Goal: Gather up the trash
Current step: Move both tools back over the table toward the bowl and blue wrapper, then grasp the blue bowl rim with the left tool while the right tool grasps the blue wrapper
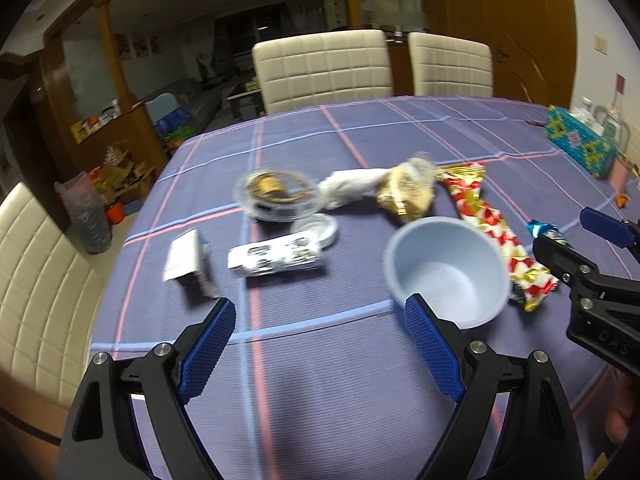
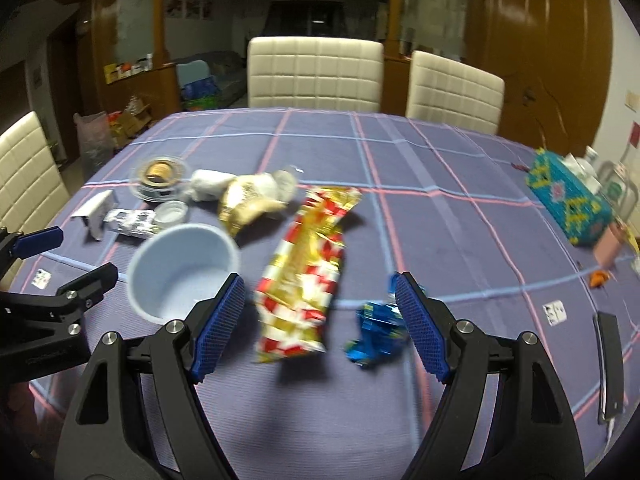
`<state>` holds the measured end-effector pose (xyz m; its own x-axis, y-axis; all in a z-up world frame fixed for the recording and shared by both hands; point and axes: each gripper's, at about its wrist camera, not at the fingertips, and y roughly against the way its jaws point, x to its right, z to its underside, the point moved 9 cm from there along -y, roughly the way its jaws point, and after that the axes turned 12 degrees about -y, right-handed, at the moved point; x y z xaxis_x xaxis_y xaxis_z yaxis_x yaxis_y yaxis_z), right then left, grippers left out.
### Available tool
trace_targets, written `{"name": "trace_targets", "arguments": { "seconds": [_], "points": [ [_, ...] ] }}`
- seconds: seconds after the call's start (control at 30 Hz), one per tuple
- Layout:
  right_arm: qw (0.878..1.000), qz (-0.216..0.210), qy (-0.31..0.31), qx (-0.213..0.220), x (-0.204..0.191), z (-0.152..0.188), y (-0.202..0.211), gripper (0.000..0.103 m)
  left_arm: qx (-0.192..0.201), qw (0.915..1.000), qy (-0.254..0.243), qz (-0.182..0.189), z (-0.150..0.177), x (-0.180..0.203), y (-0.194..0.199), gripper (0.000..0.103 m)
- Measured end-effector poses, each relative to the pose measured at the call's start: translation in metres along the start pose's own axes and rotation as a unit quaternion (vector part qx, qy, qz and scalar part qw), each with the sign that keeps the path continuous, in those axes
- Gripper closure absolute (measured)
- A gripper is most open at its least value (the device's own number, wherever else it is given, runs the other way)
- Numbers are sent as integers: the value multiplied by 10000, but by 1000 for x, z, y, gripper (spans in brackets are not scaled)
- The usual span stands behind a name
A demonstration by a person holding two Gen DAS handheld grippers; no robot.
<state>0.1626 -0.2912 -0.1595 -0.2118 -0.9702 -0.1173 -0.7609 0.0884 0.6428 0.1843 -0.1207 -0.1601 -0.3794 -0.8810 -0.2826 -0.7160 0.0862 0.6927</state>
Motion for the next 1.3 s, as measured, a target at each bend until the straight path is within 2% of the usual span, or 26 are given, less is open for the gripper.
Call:
{"name": "trace_targets", "arguments": {
  "seconds": [0.23,0.37,0.43,0.67,0.83,0.93,1.0,1.03,1.1,1.13,1.23,1.3],
  "points": [
    [9989,305,-360,-57,48,1,-8,26,47,9996,-260,59,-17,29,-8,19],
    [9974,360,-563,-257,64,7,-21,26,-39,9995,-279,140,-18,41,-17,19],
    [9970,220,-651,-369,65,11,-28,26,-59,9993,-302,224,-20,47,-22,19],
    [9978,160,-507,-398,55,13,-36,24,55,9983,-469,342,-24,63,-21,19],
    [9967,63,-450,-677,47,20,-45,25,-90,9979,-510,382,-21,69,-28,19],
    [9951,-58,-489,-863,45,25,-49,42,-242,9975,-365,556,-14,67,-35,19],
    [9935,-130,-529,-997,44,28,-52,66,-250,9975,-269,597,-11,64,-37,19],
    [9936,-151,-554,-977,44,28,-52,66,-226,9975,-231,630,-11,63,-37,20],
    [9939,-189,-607,-906,44,27,-49,71,-195,9973,-181,691,-9,61,-36,48],
    [9943,-167,-610,-860,43,26,-48,71,-183,9969,-141,756,-9,60,-35,58],
    [9959,-79,-545,-716,41,23,-45,71,-30,9971,-60,759,-14,53,-27,73],
    [9970,-43,-474,-609,37,20,-41,71,49,9972,-60,741,-17,51,-22,77]
  ]
}}
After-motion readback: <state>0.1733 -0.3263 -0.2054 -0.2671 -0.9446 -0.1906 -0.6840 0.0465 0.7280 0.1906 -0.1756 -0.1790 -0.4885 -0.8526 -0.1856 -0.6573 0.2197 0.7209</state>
